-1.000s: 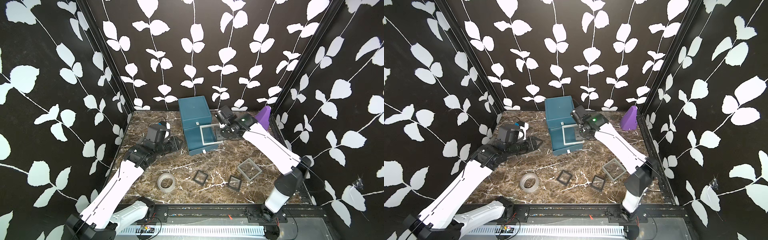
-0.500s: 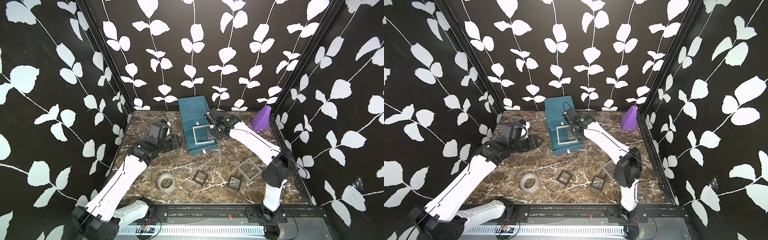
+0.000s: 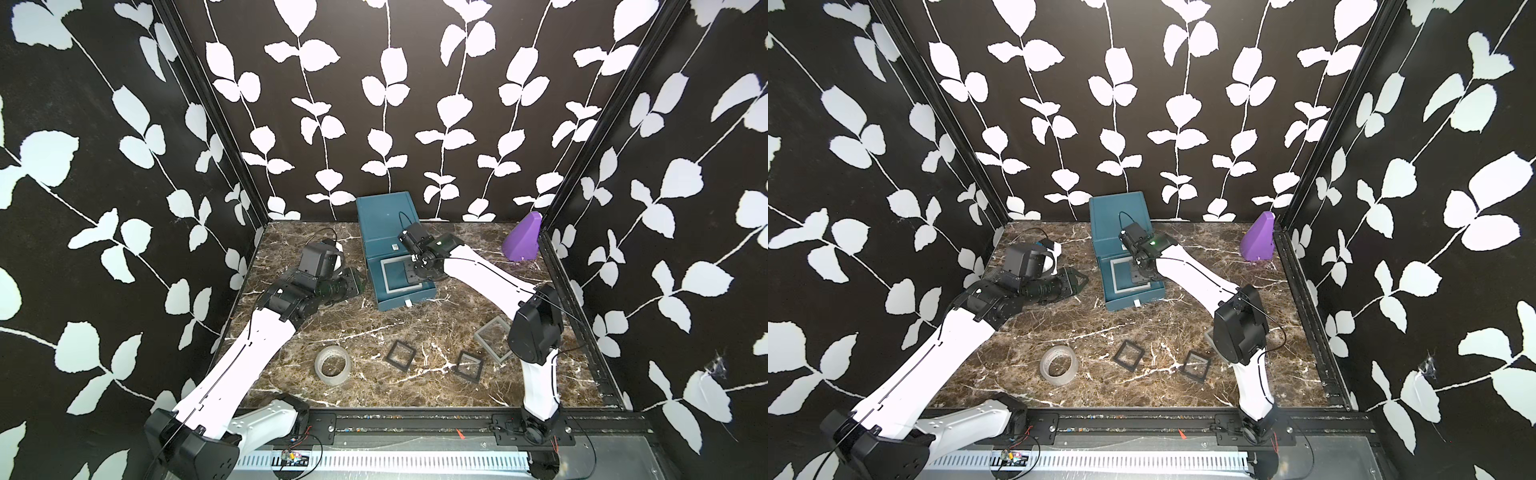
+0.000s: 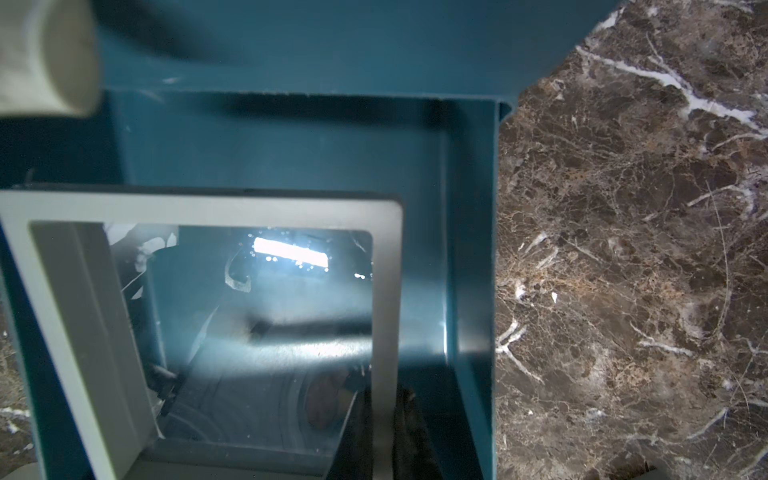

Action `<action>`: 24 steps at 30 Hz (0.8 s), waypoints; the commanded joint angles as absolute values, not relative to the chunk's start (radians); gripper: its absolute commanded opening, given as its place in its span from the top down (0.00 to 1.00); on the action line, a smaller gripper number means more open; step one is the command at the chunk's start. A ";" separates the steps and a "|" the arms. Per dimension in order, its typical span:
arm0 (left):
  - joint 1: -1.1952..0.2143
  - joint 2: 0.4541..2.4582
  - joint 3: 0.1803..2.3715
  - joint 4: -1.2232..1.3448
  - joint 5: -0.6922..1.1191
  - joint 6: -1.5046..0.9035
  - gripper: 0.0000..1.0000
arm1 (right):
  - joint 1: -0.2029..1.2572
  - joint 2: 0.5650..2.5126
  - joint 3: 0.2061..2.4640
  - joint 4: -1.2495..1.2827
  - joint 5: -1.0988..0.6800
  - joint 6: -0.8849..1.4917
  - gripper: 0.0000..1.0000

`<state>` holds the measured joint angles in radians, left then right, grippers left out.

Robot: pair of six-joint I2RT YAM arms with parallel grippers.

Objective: Place the brooch boxes into the drawer by color
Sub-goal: Place the brooch box in the drawer.

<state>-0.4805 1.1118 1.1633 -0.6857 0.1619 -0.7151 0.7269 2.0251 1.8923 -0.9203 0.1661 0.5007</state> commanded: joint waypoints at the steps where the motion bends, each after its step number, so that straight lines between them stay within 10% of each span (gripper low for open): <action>1: -0.474 1.108 1.199 -0.675 0.173 -0.715 0.58 | 0.738 2.040 1.894 -0.879 0.196 0.489 1.00; 13: -0.474 1.100 1.201 -0.686 0.184 -0.719 0.57 | 0.738 2.063 1.853 -0.835 0.222 0.482 1.00; 24: -0.474 1.100 1.204 -0.693 0.189 -0.714 0.57 | 0.736 2.091 1.850 -0.822 0.208 0.486 0.77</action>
